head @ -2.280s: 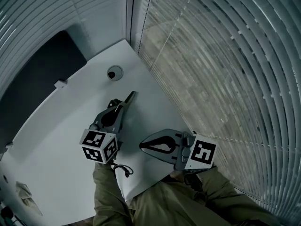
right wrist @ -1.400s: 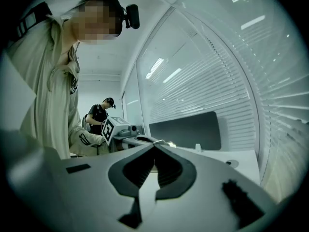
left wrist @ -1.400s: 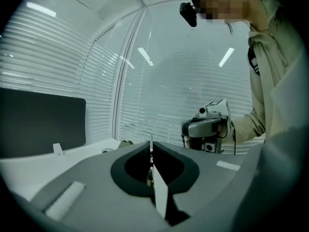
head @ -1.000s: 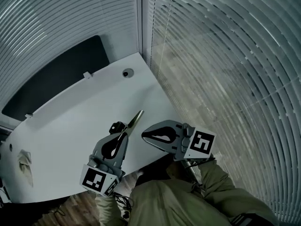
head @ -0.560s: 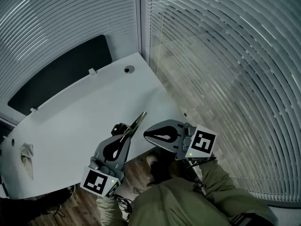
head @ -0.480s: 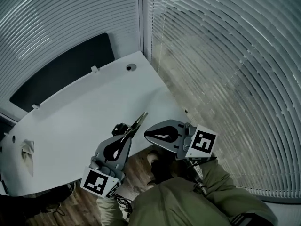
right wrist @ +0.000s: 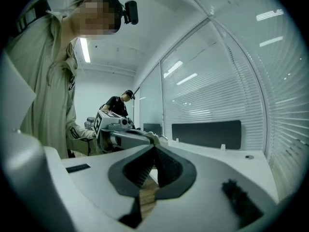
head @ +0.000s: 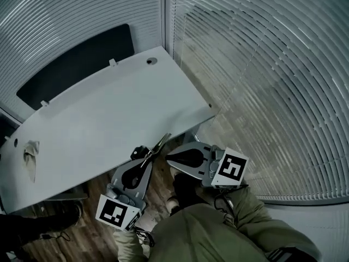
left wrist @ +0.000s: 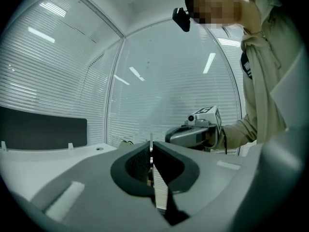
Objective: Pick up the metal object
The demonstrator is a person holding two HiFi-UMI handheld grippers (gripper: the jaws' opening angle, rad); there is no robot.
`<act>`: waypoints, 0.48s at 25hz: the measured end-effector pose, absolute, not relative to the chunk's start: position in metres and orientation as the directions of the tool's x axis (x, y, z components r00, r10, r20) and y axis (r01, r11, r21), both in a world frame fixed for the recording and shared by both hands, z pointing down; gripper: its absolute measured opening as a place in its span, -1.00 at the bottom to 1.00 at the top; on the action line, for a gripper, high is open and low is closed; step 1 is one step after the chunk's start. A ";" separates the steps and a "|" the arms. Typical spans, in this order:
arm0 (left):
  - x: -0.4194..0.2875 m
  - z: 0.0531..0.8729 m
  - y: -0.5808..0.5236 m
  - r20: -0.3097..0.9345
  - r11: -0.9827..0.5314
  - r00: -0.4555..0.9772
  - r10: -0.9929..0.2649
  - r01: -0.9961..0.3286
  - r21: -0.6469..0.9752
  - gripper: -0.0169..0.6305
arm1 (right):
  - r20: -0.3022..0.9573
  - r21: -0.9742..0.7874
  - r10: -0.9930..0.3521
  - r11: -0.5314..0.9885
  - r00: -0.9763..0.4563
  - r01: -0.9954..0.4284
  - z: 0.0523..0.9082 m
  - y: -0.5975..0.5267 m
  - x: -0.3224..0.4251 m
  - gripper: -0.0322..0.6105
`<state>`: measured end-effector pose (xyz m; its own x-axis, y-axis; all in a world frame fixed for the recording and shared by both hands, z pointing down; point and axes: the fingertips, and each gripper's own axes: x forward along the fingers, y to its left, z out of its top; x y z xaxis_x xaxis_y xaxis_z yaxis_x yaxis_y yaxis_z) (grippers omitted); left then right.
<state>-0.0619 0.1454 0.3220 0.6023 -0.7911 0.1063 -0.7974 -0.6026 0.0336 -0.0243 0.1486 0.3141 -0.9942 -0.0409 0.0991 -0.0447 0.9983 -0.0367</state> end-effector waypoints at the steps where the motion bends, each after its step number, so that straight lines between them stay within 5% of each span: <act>1: -0.058 0.325 0.153 0.106 -0.599 0.598 -0.795 -0.801 0.027 -0.93 | 0.099 -0.035 -0.038 0.998 -0.994 -0.042 0.319 0.156 -0.019 -0.89; 12: -0.043 0.314 0.179 0.087 -0.545 0.543 -0.835 -0.839 0.007 -0.93 | 0.051 -0.007 -0.009 1.000 -0.999 -0.009 0.305 0.179 0.001 -0.89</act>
